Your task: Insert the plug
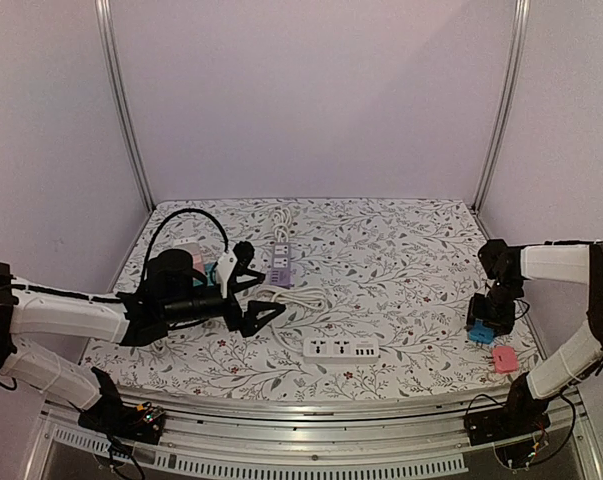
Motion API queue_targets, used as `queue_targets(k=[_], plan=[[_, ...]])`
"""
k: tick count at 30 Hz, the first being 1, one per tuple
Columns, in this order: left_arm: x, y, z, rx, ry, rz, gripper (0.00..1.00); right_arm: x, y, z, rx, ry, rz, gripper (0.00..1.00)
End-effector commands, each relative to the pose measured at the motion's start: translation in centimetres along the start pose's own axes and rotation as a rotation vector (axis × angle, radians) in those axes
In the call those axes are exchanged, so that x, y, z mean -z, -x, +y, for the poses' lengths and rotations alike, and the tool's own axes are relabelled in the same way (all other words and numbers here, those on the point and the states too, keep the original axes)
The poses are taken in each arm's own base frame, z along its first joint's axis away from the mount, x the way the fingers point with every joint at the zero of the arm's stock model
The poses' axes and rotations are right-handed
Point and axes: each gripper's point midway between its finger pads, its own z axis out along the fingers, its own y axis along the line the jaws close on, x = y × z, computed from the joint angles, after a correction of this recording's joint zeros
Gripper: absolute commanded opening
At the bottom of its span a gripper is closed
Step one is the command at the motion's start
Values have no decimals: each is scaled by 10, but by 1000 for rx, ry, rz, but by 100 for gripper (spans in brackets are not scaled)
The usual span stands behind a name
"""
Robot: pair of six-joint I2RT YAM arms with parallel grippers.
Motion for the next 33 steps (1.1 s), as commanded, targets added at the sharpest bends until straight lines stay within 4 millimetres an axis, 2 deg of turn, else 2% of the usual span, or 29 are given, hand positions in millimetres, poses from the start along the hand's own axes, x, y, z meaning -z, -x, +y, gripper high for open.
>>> queue_targets(k=[1,5,8,10,13,15,18,22,25,28,30,33], plan=[[2,3,-6,-17,0,-19,97,17,1,36,107,102,-69,38],[2,12,1,-15,43,-44,97,53,14,64,190,143,-231,36],[1,20,0,-20,41,-66,97,91,18,94,265,211,-395,34],[-1,24,-3,-19,22,-69,97,127,18,119,305,284,-518,34],[-6,32,-11,-42,-1,-85,97,193,18,159,277,431,-707,28],[-9,46,-12,-60,1,-123,97,240,10,186,260,537,-815,29],[-14,79,-16,-77,-11,-211,96,304,-18,228,254,710,-934,29],[-17,124,-35,-107,-82,-322,91,367,-50,265,270,833,-1045,29],[-15,158,-49,-124,-118,-409,88,393,-78,289,329,913,-1079,29],[-8,185,-62,-179,-124,-483,84,401,-95,303,371,957,-1079,29],[-3,197,-66,-186,-115,-511,80,406,-103,308,385,997,-1074,29],[-3,199,-74,-189,-132,-501,74,414,-113,310,390,1027,-1084,29]])
